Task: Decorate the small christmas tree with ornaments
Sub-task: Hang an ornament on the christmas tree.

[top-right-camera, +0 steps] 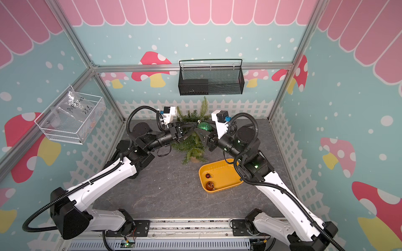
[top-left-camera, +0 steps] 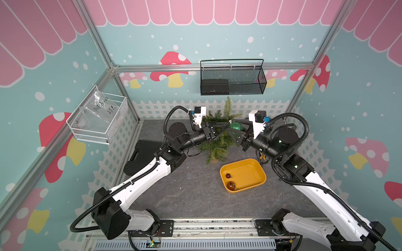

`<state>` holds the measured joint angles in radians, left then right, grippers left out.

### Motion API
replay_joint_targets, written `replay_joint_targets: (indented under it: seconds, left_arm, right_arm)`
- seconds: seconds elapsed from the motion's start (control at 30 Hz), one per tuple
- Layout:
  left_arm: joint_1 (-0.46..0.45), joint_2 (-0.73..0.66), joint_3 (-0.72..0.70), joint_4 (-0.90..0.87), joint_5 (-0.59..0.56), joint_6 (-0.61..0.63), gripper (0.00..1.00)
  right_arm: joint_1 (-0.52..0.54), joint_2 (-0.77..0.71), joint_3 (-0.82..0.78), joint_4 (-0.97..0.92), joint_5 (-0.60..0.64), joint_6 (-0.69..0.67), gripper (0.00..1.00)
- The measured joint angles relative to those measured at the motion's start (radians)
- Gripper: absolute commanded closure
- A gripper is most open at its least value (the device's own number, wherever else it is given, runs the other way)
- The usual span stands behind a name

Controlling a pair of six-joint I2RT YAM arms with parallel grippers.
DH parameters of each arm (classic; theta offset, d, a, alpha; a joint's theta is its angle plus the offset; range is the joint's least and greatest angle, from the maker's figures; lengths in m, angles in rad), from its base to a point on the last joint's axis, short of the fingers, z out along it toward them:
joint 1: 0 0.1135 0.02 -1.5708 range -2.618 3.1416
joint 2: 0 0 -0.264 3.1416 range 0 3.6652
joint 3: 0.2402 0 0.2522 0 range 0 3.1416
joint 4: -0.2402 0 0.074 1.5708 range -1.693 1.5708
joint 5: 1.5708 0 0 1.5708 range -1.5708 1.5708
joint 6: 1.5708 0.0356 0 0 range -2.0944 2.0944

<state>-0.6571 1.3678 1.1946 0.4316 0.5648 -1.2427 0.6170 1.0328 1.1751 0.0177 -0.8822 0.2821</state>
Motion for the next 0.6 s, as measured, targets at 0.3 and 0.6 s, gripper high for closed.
replay_joint_targets:
  seconds: [0.3, 0.6]
  left_arm:
    - [-0.004, 0.001, -0.008, 0.056, 0.012, -0.026, 1.0]
    - [0.027, -0.051, 0.003, -0.066, 0.012, 0.056, 1.0]
  right_arm:
    - [0.0, -0.025, -0.009, 0.018, 0.0, 0.007, 0.46]
    - [0.0, -0.029, -0.033, -0.03, 0.015, -0.04, 0.46]
